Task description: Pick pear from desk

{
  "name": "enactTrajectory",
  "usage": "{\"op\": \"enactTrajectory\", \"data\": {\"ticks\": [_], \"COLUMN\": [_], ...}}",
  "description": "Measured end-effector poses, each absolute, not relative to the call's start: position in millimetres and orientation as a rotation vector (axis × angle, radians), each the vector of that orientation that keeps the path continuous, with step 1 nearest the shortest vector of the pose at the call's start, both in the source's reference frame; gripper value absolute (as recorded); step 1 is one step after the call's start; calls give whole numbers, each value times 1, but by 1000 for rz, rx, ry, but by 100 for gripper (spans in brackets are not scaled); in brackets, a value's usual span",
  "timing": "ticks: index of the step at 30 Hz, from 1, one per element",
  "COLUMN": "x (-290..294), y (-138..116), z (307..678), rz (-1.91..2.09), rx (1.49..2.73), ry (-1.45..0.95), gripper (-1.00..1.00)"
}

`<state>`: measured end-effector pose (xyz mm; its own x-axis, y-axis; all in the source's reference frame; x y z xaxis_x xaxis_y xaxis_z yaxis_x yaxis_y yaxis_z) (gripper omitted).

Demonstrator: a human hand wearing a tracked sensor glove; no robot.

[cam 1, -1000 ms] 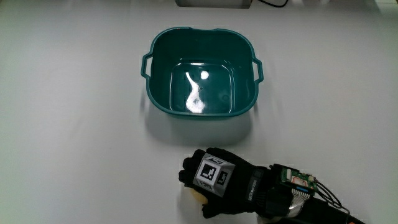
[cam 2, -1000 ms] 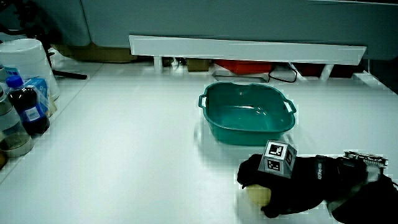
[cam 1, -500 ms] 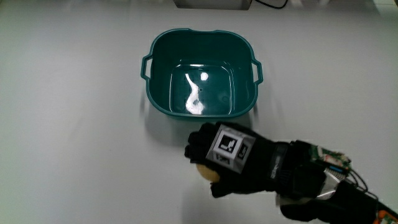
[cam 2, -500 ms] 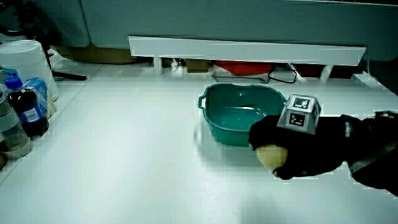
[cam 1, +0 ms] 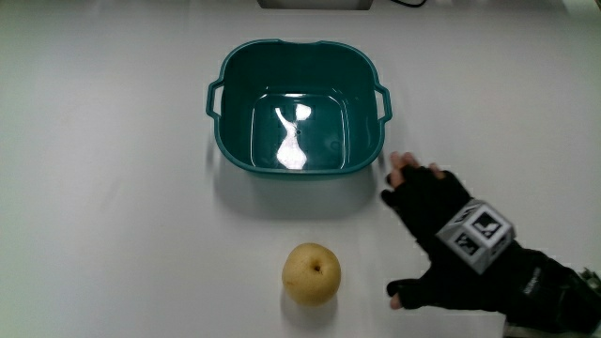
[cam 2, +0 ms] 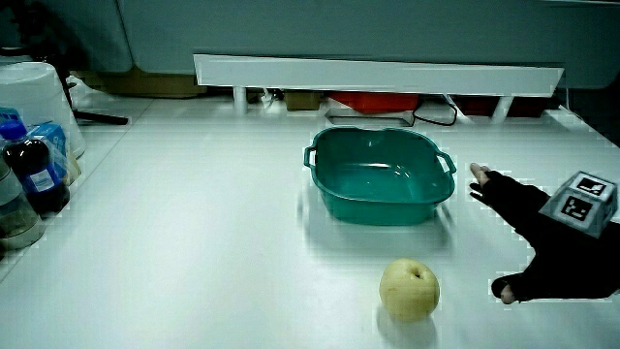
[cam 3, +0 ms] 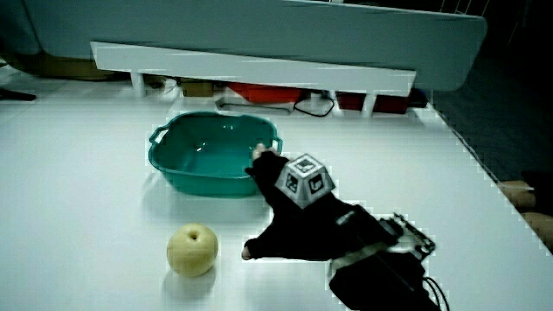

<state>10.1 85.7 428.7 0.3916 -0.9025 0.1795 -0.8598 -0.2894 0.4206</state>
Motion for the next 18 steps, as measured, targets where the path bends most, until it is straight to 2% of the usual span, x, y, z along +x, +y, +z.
{"op": "enactTrajectory", "data": {"ticks": [9,18], "x": [8,10], "y": [87,88], "z": [430,434], "rz": [-129,-142], "rx": [2228,2233], "ry": [-1526,-1534], "gripper": [100,100]}}
